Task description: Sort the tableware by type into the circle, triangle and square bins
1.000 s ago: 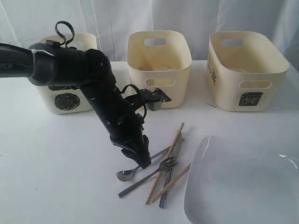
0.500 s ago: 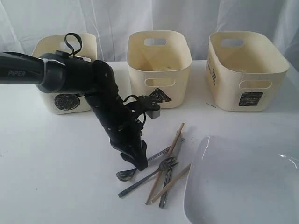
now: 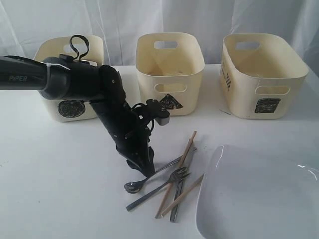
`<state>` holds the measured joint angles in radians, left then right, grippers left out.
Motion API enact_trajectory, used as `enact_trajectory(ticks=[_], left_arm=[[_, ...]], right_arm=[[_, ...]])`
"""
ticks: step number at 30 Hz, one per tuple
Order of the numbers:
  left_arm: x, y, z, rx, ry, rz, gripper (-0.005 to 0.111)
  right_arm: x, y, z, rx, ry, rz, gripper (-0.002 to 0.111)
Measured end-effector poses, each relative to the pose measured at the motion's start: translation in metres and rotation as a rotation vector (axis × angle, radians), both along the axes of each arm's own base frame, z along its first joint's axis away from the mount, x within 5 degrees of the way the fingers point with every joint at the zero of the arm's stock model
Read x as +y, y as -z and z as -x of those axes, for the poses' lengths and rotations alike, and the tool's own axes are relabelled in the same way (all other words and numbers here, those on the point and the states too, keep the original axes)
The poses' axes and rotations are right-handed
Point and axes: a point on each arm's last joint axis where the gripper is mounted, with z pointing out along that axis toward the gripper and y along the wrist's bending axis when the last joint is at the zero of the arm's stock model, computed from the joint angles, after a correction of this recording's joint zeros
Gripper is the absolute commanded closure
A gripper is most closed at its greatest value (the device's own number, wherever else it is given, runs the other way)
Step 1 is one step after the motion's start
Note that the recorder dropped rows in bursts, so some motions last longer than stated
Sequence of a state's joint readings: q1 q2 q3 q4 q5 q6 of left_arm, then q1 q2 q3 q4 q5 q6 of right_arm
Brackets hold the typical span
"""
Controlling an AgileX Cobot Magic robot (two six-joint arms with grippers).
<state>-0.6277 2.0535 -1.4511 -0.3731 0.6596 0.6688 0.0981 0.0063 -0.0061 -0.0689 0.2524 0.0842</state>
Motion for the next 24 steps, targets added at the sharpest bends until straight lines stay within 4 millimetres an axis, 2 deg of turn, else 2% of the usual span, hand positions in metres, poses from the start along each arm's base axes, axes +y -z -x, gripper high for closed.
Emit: enact_trajectory(ticks=[7, 12, 24], left_arm=[[-0.004, 0.0, 0.004, 0.007, 0.013, -0.001, 0.047], [-0.013, 0.0, 0.008, -0.018, 0.022, 0.009, 0.048], [-0.014, 0.006, 0.004, -0.018, -0.008, -0.007, 0.053]], right_arm=[[0.0, 0.0, 0.0, 0.0, 0.0, 0.0, 0.08], [0.0, 0.0, 0.0, 0.0, 0.0, 0.0, 0.08], [0.0, 0.0, 0.0, 0.0, 0.0, 0.0, 0.08]])
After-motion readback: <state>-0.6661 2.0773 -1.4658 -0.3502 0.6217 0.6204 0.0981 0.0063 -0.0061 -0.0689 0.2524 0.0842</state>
